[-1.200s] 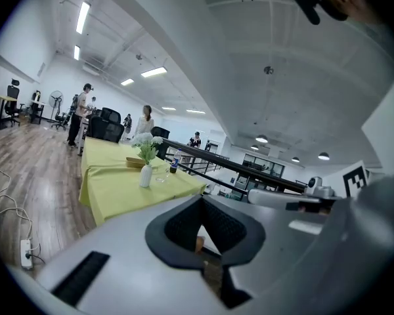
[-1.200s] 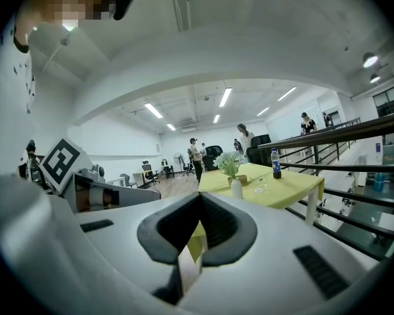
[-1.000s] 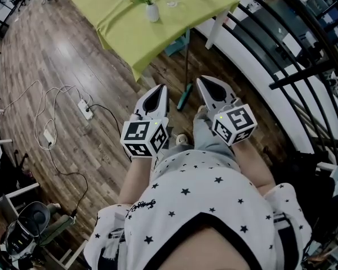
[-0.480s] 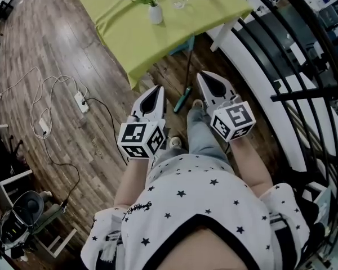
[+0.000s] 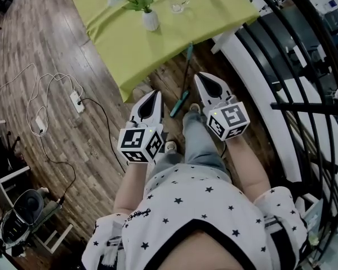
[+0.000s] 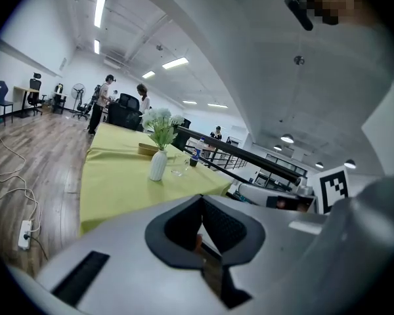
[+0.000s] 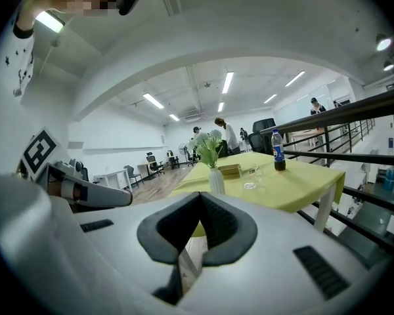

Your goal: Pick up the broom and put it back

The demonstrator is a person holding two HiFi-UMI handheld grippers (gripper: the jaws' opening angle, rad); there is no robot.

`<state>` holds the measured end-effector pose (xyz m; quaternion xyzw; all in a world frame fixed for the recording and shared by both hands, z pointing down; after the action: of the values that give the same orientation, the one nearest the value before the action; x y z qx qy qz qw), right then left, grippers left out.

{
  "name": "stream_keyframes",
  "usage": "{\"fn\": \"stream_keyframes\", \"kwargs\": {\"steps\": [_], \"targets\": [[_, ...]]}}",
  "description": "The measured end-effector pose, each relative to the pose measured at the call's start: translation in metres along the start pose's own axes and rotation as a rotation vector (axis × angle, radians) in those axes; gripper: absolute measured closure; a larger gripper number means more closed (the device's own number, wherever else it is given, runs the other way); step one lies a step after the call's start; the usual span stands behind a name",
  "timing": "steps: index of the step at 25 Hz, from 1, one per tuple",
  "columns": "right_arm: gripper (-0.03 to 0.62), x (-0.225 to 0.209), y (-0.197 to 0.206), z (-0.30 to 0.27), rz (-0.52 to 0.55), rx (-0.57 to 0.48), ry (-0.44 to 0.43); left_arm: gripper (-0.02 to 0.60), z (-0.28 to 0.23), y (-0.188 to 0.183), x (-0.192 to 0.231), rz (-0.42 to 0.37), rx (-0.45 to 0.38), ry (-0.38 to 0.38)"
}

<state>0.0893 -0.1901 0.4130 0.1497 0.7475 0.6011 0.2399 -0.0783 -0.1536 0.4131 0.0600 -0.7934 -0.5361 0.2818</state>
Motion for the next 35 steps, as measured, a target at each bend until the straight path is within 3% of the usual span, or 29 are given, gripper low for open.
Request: {"fn": "stream_keyframes", "kwargs": {"steps": [15, 35], "targets": [[0.598, -0.070, 0.052, -0.074, 0.011, 0.063, -0.007, 0.571, -0.068, 0.023, 0.024, -0.005, 0.032, -0.037], [0.444, -0.127, 0.135, -0.140, -0.012, 0.200, -0.008, 0.571, -0.110, 0.058, 0.044, 0.042, 0.077, -0.074]]}}
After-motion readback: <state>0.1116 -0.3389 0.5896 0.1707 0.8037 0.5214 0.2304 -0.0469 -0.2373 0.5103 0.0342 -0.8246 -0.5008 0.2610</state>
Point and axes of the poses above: the fingertips, and each gripper's own axes: z backward along the fingers, x to its left, y out of its underside, the point moved 5 cm from there along z, backward along the fingers, and after that the axes turned 3 degrees about -x, right-handed, at the moved point
